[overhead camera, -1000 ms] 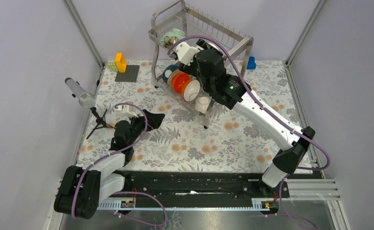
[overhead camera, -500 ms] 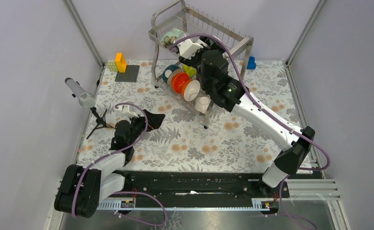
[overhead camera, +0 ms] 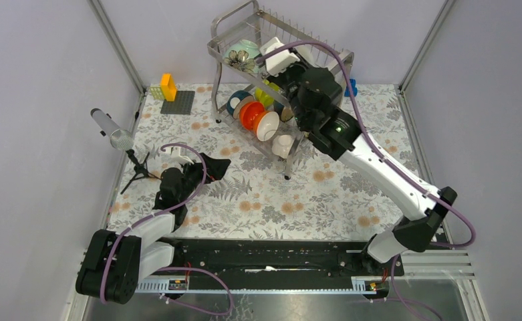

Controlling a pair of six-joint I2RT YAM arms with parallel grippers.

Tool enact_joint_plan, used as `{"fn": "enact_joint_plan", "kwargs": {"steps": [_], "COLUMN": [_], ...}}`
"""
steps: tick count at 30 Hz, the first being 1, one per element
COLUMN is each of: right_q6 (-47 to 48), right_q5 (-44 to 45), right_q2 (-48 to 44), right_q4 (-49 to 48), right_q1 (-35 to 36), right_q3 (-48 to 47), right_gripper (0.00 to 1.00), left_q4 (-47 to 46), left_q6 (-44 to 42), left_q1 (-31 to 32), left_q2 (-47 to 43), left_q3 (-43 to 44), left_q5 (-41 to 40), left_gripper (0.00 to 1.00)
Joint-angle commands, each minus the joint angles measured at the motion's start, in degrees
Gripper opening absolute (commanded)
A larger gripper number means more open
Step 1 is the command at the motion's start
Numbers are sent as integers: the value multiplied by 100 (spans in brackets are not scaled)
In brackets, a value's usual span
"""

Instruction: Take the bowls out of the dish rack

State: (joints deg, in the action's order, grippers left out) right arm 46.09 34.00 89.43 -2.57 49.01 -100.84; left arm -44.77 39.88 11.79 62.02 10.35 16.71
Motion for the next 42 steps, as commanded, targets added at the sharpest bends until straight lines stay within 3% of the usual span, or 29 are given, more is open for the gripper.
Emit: {"fn": "enact_joint_plan", "kwargs": {"steps": [1, 10, 13, 18, 27, 32, 36, 42], "right_q6": [-256, -107, -703, -1949, -3633, -4142, -4051, -3992], "right_q5": [-236, 411, 460, -114, -498, -1257, -2324, -2947], "right_q2": [-430, -151, 20, 190, 692, 962, 1129, 1271], "right_q4": [-517, -491, 296, 1458, 2633, 3114, 3401, 3514], "right_q1": [19, 9, -69, -446, -1376, -1809, -1833, -1824], "right_q3": [73, 135, -428, -1132, -2132, -2605, -2751, -2766], "right_gripper": [31, 36, 41, 54, 63, 63, 68, 68], "left_q4": [-357, -339, -320, -313, -278, -277, -276, -278], "left_q6": [-102, -107, -112, -109, -94, -85, -78, -67], "left_q1": [25, 25, 25, 25, 25, 25, 25, 25], "left_q2": [3, 3, 12, 20, 55, 114, 173, 231], "left_q3": [143, 151, 167, 169, 204, 230, 256, 274], "left_q5": [62, 65, 72, 88, 119, 148, 175, 221], "left_gripper": [99, 99, 99, 99, 99, 99, 99, 99]}}
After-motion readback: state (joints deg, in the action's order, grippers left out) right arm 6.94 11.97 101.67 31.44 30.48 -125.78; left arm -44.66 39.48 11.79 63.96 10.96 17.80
